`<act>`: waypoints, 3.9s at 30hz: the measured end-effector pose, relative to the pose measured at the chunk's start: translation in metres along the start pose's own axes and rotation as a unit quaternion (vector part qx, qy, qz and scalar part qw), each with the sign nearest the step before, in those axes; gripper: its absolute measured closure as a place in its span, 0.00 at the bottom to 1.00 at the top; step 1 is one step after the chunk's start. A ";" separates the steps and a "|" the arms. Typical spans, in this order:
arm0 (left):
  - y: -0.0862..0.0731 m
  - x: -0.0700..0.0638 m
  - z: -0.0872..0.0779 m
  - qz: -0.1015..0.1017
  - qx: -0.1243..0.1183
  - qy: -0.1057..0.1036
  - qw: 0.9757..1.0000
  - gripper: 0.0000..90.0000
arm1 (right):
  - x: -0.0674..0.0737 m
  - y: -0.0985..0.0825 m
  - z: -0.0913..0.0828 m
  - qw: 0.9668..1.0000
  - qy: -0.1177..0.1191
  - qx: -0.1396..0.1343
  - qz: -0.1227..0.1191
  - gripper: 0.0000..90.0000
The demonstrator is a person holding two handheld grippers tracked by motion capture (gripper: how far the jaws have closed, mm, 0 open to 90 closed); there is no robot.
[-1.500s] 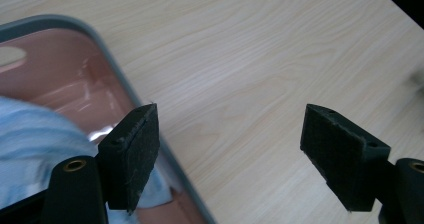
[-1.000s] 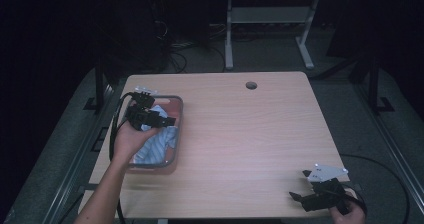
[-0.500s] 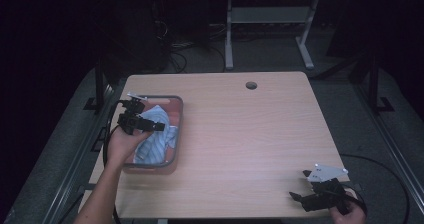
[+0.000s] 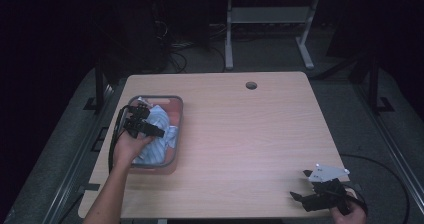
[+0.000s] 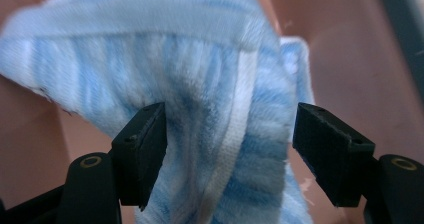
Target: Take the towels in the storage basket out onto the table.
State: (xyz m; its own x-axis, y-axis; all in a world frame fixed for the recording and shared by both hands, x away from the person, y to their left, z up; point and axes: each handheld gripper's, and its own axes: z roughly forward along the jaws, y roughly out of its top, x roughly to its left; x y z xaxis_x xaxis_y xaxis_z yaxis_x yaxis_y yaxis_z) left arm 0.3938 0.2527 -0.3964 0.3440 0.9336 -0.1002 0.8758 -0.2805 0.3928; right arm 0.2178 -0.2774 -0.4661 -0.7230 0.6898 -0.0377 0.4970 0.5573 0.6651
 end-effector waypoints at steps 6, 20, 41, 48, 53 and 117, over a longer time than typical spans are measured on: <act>0.003 -0.002 0.012 0.013 0.035 0.015 0.999 0.42 | 0.000 0.000 0.000 1.000 0.002 -0.002 0.001 0.15; -0.003 -0.001 0.023 0.003 0.065 0.028 0.997 0.59 | 0.003 0.002 0.001 1.000 0.001 -0.005 -0.015 0.15; -0.003 0.005 0.012 -0.020 0.060 -0.003 0.998 0.78 | 0.005 0.003 0.003 1.000 -0.001 -0.004 -0.008 0.15; -0.007 0.012 -0.007 -0.033 0.020 -0.030 0.999 0.78 | 0.003 0.003 0.001 1.000 -0.009 -0.010 -0.008 0.15; -0.015 0.015 -0.025 -0.046 -0.028 -0.060 0.997 0.78 | 0.003 0.003 0.001 1.000 -0.011 -0.010 -0.004 0.15; 0.004 -0.029 -0.121 0.000 -0.174 -0.156 0.972 0.77 | -0.003 0.002 -0.004 1.000 -0.024 -0.018 0.001 0.15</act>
State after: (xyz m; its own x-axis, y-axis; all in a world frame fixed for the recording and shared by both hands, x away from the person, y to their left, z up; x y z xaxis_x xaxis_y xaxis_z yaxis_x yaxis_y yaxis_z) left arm 0.3463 0.2510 -0.2814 0.4781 0.8049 -0.3514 0.7262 -0.1372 0.6737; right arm 0.2188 -0.2802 -0.4613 -0.6976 0.7129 -0.0720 0.4798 0.5394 0.6920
